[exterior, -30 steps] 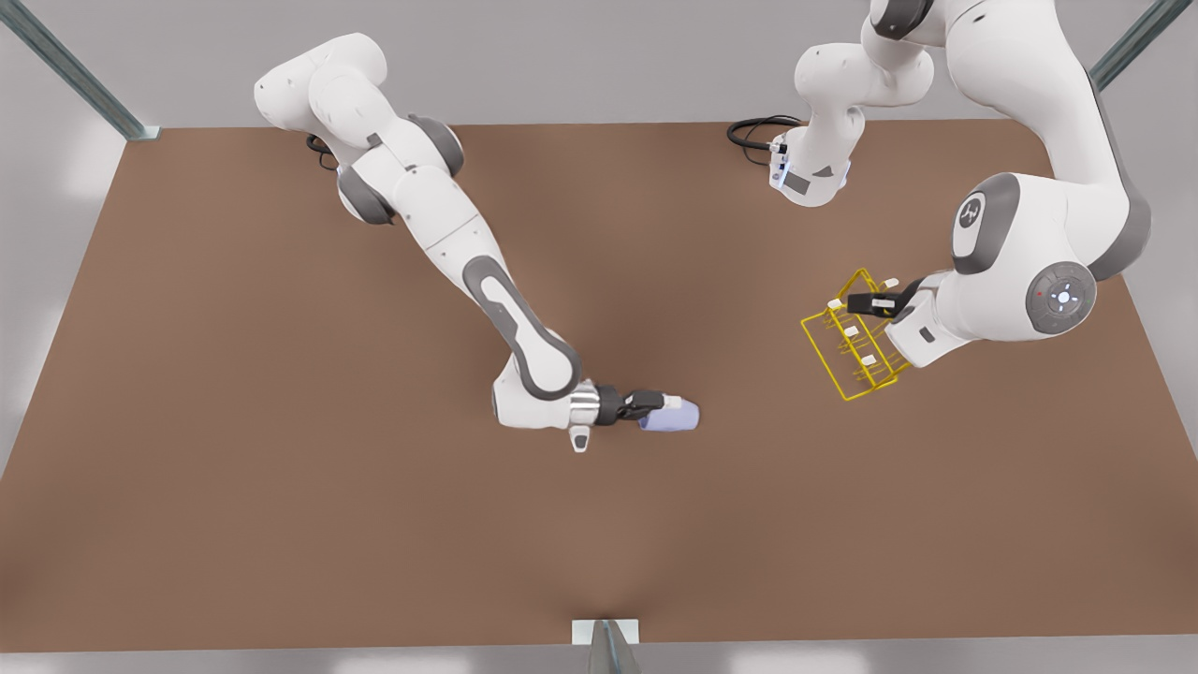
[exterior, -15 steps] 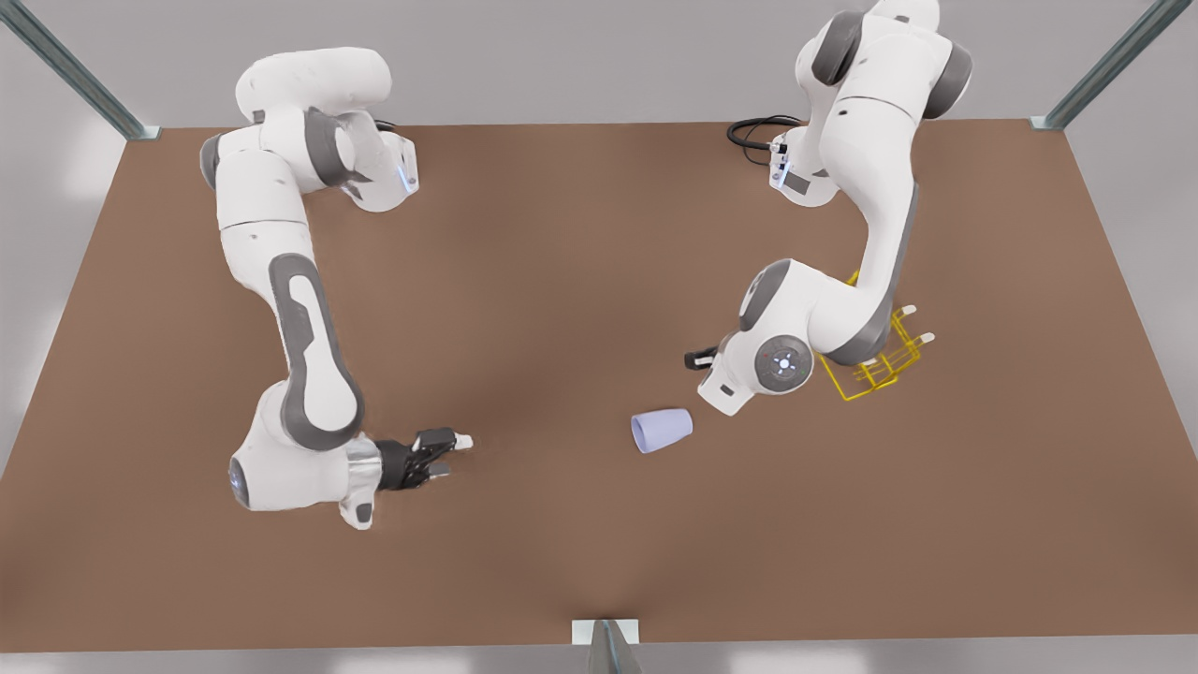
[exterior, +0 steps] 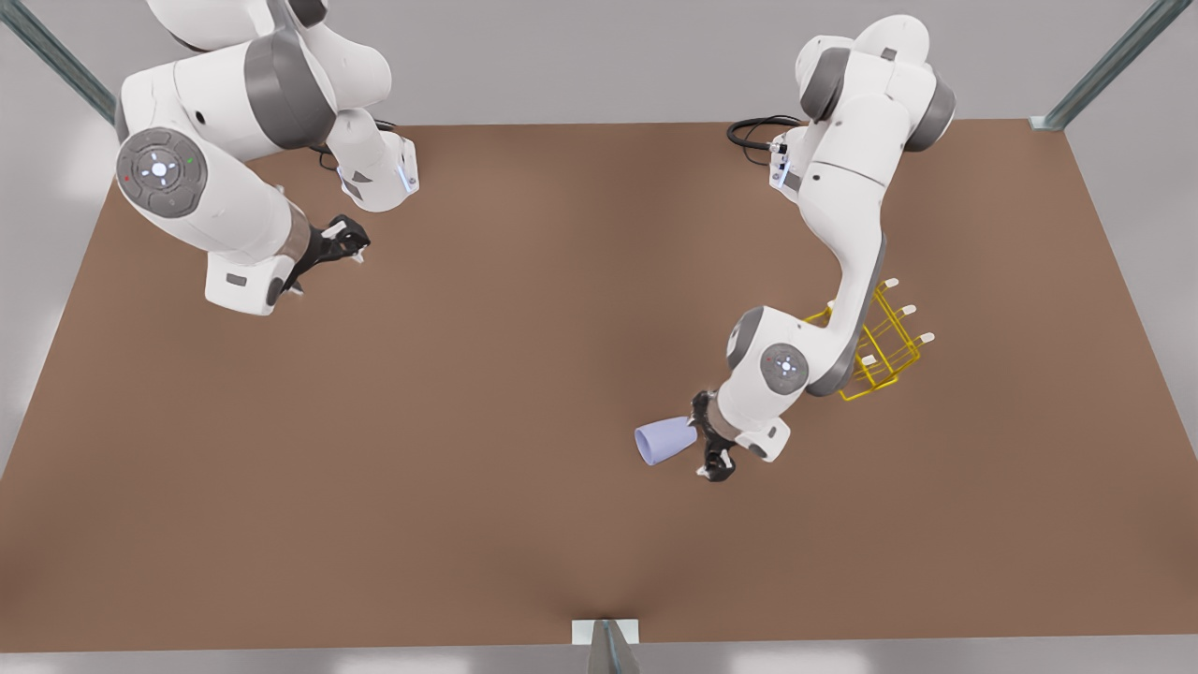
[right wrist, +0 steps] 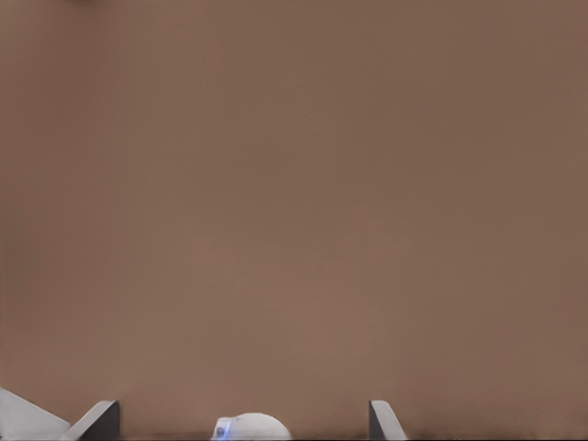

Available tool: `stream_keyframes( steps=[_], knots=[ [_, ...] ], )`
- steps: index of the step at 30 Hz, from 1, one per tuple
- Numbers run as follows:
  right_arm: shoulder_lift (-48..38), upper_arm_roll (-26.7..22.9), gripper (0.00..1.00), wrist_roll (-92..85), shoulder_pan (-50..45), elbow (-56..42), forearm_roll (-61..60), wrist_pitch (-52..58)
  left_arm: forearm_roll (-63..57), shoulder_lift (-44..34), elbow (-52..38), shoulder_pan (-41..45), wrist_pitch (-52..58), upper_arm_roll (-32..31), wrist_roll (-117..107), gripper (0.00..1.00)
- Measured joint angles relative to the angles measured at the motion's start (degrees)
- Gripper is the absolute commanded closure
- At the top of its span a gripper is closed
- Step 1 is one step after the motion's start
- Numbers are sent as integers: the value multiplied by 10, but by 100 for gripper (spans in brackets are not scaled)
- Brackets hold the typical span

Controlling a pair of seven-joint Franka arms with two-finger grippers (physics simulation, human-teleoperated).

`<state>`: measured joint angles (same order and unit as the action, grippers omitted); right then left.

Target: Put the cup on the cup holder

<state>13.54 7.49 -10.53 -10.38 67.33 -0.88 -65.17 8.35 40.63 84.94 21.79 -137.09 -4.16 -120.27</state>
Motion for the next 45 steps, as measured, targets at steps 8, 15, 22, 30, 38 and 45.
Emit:
stream_keyframes(
  steps=[8,15,22,30,38,45],
  knots=[
    [4,0,0,63,-1,2,1,21,-2,1,31,23,-23,-1,-200,0],
    [6,0,0,99,-3,1,0,27,-1,26,28,28,-29,-1,-304,0],
    [9,0,0,123,-3,2,0,27,-3,42,27,37,-53,-1,-361,0],
    [13,0,0,142,-7,2,1,26,-3,71,1,41,-73,-1,-399,0],
    [19,0,0,153,-10,2,1,26,-4,103,-1,49,-83,-1,-416,0],
    [21,-5,0,157,-8,1,1,26,8,75,-4,39,-74,-1,-406,38]
  ],
)
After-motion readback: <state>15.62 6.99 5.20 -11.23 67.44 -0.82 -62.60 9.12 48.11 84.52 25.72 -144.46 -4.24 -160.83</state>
